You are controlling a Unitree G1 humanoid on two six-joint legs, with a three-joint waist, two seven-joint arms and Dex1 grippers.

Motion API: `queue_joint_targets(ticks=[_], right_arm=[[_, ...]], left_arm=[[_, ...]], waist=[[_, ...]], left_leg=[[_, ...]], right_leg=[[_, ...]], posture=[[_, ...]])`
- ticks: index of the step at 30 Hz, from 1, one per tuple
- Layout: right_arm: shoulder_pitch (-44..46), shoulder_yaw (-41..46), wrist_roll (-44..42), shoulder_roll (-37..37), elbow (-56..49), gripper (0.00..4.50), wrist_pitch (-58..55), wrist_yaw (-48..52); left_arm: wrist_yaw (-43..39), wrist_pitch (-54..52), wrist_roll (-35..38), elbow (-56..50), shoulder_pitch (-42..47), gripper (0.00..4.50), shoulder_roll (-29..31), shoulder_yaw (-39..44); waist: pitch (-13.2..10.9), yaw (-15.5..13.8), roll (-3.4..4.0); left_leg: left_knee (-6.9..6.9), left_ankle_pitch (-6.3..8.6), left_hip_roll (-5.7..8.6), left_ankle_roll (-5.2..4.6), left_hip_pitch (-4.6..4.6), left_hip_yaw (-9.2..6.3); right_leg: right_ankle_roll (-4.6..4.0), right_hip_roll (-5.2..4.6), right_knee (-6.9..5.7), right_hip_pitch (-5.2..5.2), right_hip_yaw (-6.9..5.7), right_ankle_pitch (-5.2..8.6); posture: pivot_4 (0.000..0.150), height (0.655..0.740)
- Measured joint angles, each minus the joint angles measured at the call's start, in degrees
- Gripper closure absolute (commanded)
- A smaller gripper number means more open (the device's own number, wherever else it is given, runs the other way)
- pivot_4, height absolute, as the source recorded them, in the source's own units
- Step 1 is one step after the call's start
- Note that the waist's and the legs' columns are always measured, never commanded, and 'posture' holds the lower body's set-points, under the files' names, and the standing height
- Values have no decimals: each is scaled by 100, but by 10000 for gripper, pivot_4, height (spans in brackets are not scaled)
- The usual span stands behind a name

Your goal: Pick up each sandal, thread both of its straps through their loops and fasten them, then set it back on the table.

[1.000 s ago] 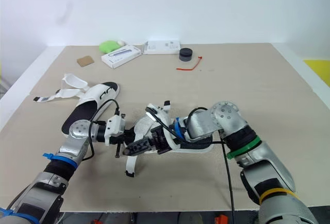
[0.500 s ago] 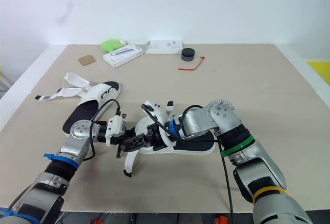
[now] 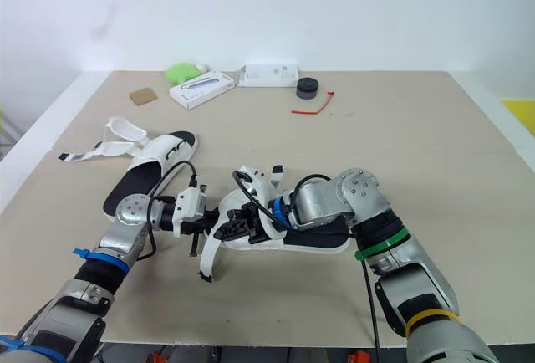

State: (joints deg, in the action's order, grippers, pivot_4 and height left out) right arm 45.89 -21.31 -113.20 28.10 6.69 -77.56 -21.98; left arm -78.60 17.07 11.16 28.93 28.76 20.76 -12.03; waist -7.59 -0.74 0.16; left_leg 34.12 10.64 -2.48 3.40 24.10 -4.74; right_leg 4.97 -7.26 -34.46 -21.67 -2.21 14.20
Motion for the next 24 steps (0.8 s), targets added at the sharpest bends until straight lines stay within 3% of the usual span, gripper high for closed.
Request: queue_joint_targets(ticks=[6, 14, 19, 21, 24], right_arm=[[327, 587, 92, 377, 7, 44277, -240, 1107], [1040, 559, 318, 906, 636, 44277, -626, 1717], [1350, 403, 2171, 902, 644, 44277, -998, 2720], [1366, 391, 2365, 899, 643, 44277, -1006, 2871], [1657, 178, 3548, 887, 921, 44277, -938, 3826]], left_arm=[[-5, 38, 0, 0, 1, 45000, -23, 0], [-9, 57, 0, 0, 1, 45000, -58, 0], [-4, 66, 0, 6, -2, 45000, -86, -1], [-5, 68, 0, 6, -2, 45000, -88, -1], [4, 118, 0, 6, -9, 45000, -87, 0]], waist=[[-5, -6, 5], [-5, -22, 6], [-6, -37, 7], [-6, -38, 7], [-9, -40, 15]], left_leg=[[4, -4, 10, -6, 17, -8], [3, -4, 25, -6, 23, -16], [4, -4, 35, -6, 27, -19], [4, -4, 36, -6, 27, -22], [4, -4, 42, -6, 29, -22]], right_leg=[[1, -1, 0, -5, 1, 1], [3, -5, 1, -4, 6, 5], [6, -6, 0, -7, 16, 7], [8, -6, 0, -7, 16, 8], [10, -6, -8, -13, 23, 9]], posture=[[1500, 7400], [1500, 7400], [1500, 7400], [1500, 7400], [1500, 7400]])
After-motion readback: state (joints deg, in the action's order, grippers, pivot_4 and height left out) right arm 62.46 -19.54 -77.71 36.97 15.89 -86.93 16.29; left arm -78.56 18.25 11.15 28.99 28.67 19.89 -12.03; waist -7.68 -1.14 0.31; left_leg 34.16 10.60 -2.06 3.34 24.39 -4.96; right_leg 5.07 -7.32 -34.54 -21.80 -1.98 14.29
